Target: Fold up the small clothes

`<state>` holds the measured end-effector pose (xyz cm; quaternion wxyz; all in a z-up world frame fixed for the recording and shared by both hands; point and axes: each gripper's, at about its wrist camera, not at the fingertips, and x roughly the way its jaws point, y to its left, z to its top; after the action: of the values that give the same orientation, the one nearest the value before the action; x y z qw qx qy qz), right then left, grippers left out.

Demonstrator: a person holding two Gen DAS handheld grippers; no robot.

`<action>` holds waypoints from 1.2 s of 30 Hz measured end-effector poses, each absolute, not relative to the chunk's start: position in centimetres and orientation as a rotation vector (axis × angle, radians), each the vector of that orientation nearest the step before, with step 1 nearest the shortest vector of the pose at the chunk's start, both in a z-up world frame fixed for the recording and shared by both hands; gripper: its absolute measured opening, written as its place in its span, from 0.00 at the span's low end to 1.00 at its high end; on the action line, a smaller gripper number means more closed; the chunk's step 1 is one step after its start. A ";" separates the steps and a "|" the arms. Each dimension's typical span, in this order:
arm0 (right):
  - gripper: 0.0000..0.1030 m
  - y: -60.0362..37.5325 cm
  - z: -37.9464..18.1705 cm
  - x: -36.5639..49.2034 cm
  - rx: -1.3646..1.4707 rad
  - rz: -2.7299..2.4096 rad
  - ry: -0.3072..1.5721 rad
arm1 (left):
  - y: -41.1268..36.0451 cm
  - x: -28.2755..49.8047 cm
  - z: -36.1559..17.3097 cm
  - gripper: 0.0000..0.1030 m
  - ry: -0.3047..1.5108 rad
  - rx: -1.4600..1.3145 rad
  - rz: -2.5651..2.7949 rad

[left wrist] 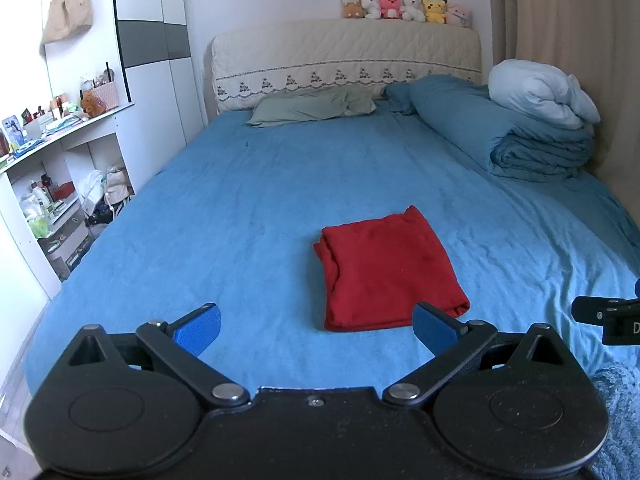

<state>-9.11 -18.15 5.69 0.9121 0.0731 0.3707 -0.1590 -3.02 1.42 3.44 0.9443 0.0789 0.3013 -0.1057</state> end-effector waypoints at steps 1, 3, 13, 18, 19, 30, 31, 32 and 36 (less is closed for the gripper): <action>1.00 -18.2 5.7 -9.1 0.150 -0.327 0.764 | 1.4 -3.0 3.4 1.00 0.615 0.162 -0.216; 1.00 -18.2 5.7 -9.1 0.150 -0.328 0.764 | 1.5 -3.0 3.4 1.00 0.616 0.163 -0.216; 1.00 -18.0 5.7 -9.1 0.144 -0.327 0.758 | 1.4 -2.9 3.5 1.00 0.616 0.161 -0.217; 1.00 -18.1 5.7 -9.1 0.142 -0.327 0.757 | 1.4 -2.9 3.5 1.00 0.617 0.164 -0.220; 1.00 -18.1 5.7 -9.1 0.141 -0.326 0.757 | 1.3 -2.9 3.5 1.00 0.617 0.166 -0.221; 1.00 -17.7 5.7 -9.1 0.136 -0.330 0.751 | 1.1 -2.9 3.7 1.00 0.618 0.185 -0.228; 1.00 -17.7 5.7 -9.1 0.137 -0.329 0.750 | 1.1 -2.9 3.7 1.00 0.615 0.191 -0.225; 1.00 -17.7 5.7 -9.1 0.138 -0.329 0.750 | 1.0 -3.0 3.7 1.00 0.612 0.195 -0.222; 1.00 -17.6 5.8 -9.2 0.136 -0.327 0.745 | 0.9 -3.2 3.8 1.00 0.608 0.184 -0.227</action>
<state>-9.22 -17.57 5.78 0.9161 0.0663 0.3620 -0.1590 -3.19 0.94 3.83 0.9437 0.0905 0.2982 -0.1112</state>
